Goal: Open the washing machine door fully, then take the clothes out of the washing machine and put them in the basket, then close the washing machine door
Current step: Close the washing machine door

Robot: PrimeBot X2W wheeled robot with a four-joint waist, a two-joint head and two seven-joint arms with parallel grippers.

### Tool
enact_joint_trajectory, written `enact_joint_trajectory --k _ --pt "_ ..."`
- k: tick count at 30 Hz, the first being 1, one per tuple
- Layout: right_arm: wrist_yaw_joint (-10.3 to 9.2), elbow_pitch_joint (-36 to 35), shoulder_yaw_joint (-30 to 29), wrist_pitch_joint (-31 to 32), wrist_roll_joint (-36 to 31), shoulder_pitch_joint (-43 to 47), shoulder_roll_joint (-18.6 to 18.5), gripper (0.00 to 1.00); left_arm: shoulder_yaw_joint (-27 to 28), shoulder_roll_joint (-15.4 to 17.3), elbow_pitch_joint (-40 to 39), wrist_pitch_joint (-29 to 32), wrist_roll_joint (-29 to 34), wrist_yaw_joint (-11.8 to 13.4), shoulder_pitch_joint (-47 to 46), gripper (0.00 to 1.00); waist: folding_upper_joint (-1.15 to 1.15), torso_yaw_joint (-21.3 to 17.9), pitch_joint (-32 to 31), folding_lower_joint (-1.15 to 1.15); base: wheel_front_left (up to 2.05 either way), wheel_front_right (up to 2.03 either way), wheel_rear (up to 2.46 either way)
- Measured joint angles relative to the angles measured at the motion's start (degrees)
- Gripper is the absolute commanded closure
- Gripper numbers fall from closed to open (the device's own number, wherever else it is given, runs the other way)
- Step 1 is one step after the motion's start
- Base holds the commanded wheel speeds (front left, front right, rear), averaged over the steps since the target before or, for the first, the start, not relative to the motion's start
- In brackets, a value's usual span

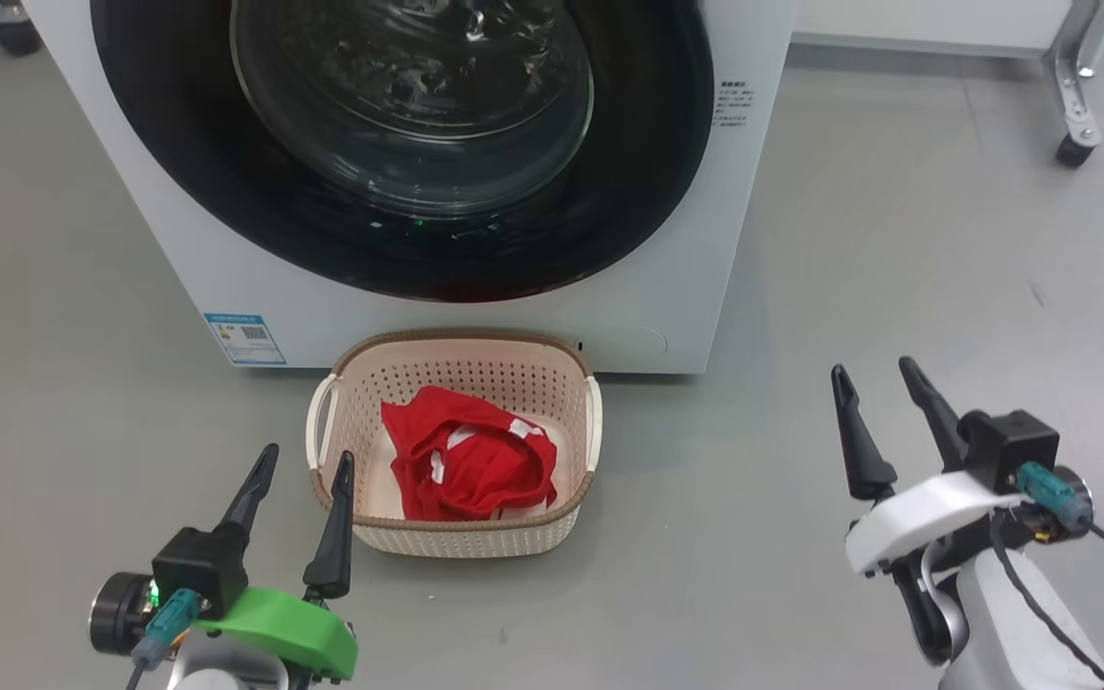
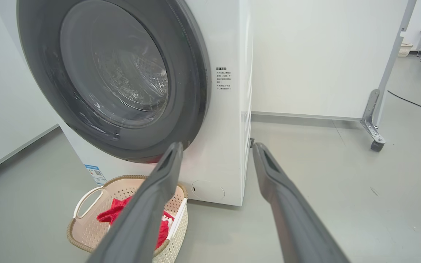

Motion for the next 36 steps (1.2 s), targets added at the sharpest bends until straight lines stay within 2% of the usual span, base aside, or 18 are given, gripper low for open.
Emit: enact_joint_trajectory --k 13,36 --pt "-1.92 -4.55 -0.26 0.00 0.01 7.81 0.40 0.00 -0.02 0.20 -0.38 0.94 -0.43 0.56 2.74 0.00 0.00 -1.45 -2.81 0.00 0.00 0.00 0.00" --pt "-2.96 -9.46 0.57 0.00 0.01 13.34 0.93 0.00 -0.49 0.55 -3.07 1.94 -0.43 1.24 4.27 0.00 0.00 -1.44 -3.20 0.00 0.00 0.00 0.00"
